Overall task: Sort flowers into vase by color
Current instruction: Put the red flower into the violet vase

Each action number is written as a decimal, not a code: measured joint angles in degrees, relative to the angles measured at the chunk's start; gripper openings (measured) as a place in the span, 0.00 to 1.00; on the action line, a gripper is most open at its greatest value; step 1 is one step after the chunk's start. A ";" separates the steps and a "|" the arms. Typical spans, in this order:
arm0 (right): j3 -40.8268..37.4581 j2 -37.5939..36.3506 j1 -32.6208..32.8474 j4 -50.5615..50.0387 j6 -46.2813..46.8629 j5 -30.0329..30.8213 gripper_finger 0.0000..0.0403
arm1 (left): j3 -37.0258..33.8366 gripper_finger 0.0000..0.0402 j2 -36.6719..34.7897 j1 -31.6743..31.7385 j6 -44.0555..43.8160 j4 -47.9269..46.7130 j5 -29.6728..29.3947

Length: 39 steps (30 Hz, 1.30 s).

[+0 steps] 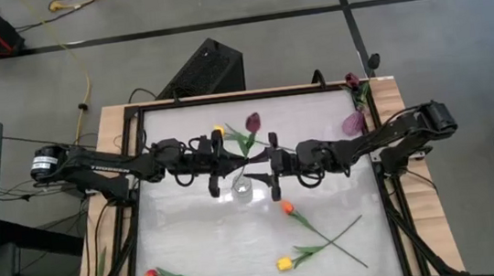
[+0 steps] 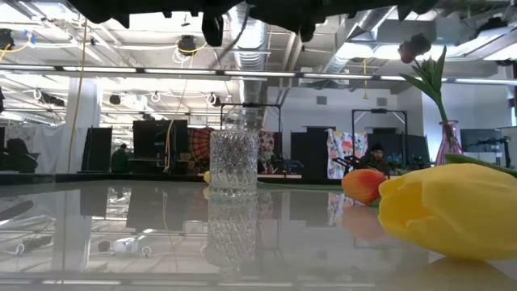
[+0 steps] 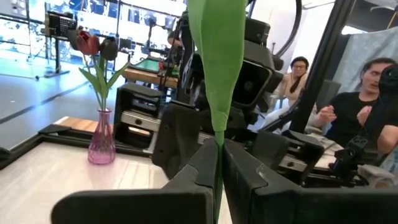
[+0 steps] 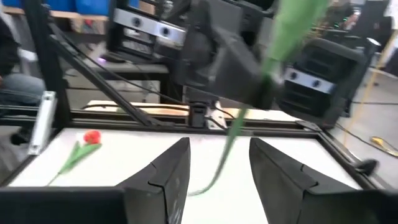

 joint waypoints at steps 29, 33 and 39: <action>0.03 -0.04 -0.10 3.73 -0.14 3.00 0.05 | 0.00 0.01 -0.09 0.00 1.13 1.87 -0.23; 0.03 -0.25 0.20 3.27 0.46 2.98 0.04 | 0.01 0.07 -0.09 -0.04 2.45 1.02 0.22; 0.03 -6.40 1.70 -6.92 1.46 4.78 0.04 | 0.04 0.22 -2.12 0.56 5.39 -4.89 0.29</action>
